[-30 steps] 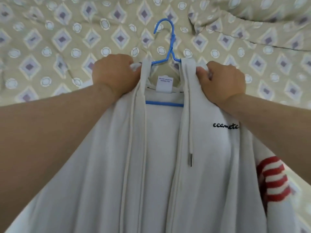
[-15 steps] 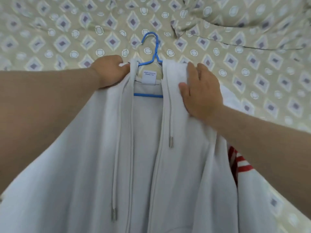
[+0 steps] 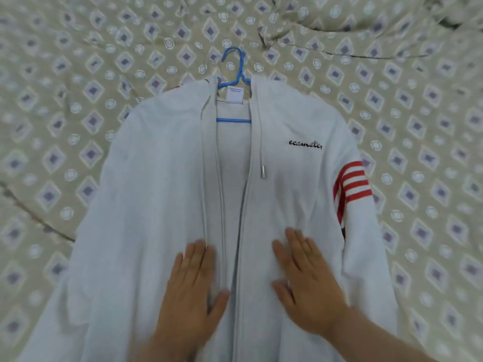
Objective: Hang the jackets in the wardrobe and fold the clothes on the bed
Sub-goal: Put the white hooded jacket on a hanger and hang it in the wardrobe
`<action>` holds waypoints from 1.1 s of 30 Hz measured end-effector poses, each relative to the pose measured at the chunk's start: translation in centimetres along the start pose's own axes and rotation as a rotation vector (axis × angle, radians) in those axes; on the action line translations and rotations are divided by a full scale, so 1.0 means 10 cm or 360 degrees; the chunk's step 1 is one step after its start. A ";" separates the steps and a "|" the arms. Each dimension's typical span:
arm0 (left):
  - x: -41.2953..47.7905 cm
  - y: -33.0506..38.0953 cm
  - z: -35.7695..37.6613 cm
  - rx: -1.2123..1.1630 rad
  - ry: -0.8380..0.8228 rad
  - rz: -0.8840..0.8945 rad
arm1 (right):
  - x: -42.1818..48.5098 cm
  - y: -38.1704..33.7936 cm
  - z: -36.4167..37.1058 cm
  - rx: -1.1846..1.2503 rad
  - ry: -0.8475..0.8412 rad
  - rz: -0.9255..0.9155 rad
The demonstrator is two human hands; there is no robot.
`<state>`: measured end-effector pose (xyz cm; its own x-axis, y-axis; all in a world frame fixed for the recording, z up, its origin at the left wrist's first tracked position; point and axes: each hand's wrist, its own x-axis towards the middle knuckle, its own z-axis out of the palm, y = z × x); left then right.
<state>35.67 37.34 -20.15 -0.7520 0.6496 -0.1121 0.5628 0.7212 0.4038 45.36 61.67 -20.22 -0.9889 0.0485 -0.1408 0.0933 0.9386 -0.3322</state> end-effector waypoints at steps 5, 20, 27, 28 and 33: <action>-0.34 -0.10 0.17 0.0113 -0.0069 0.0027 | -0.28 -0.13 0.19 -0.0045 0.0012 0.0029; -0.48 -0.05 0.32 0.0238 -0.0018 -0.0270 | -0.28 -0.14 0.32 -0.0029 0.0151 0.0100; -0.49 -0.06 0.33 0.0284 -0.0042 -0.0296 | -0.58 -0.85 0.43 0.0365 0.0506 -0.0138; -0.49 -0.05 0.33 0.0289 -0.0048 -0.0303 | -0.69 -1.00 0.46 0.0482 0.0440 -0.0276; -0.48 -0.02 0.31 0.0271 -0.0034 -0.0315 | -1.17 -1.27 0.53 0.0449 -0.0137 -0.0670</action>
<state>40.23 34.78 -22.50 -0.8469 0.4952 -0.1937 0.4563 0.8639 0.2133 56.31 47.39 -19.31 -0.9353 -0.3535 -0.0130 -0.2716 0.7414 -0.6137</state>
